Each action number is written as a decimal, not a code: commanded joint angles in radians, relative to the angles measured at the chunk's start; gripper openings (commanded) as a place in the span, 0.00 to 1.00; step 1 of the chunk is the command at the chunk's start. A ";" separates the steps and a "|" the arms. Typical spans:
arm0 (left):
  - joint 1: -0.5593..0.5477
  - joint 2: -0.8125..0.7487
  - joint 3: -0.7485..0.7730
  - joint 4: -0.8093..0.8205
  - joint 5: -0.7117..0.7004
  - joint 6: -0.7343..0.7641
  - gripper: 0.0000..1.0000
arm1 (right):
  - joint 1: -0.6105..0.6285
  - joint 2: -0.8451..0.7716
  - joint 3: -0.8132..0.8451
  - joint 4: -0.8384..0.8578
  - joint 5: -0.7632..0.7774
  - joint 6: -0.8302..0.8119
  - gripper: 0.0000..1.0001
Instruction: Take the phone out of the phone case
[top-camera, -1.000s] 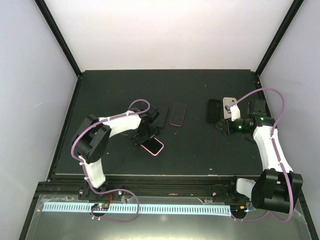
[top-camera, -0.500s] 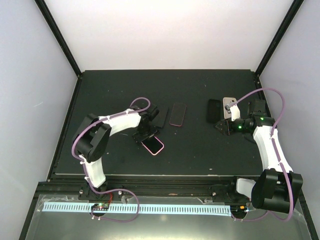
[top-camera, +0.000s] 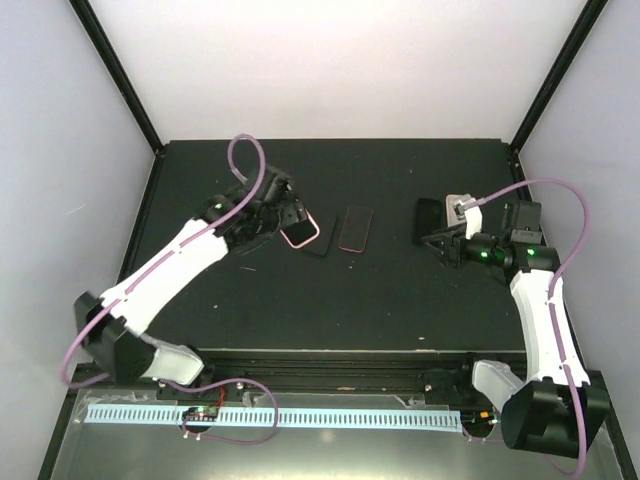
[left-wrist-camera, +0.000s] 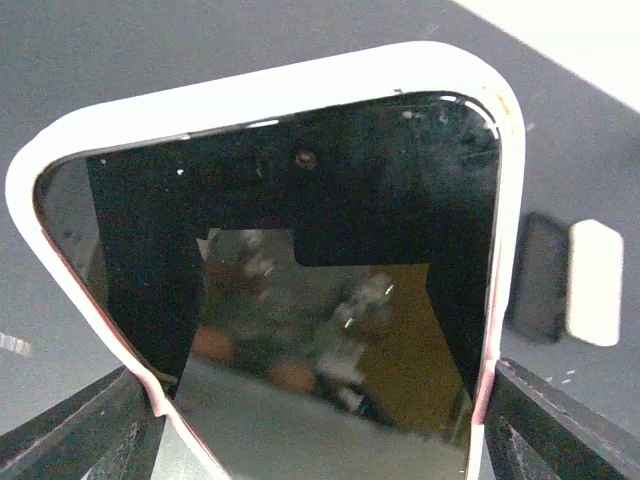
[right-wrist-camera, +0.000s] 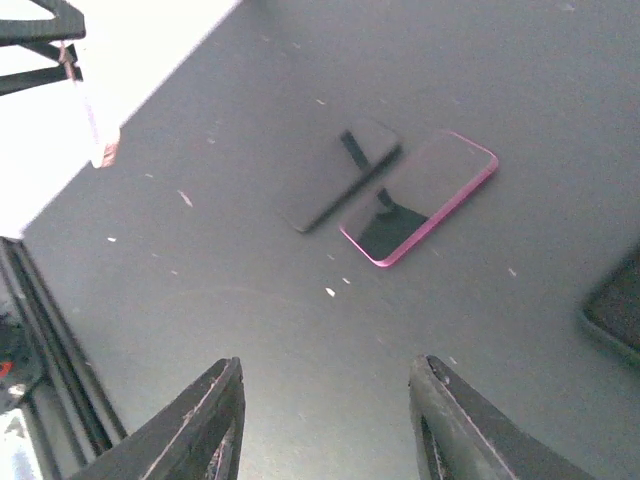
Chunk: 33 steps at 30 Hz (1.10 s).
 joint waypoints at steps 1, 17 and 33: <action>0.001 -0.189 -0.082 0.239 -0.089 0.215 0.02 | 0.108 0.000 0.096 0.107 -0.095 0.121 0.46; 0.220 -0.414 -0.333 0.627 0.352 0.358 0.02 | 0.705 0.320 0.534 0.181 0.188 0.298 0.48; 0.309 -0.410 -0.364 0.680 0.457 0.283 0.02 | 0.900 0.611 0.772 0.132 0.405 0.268 0.35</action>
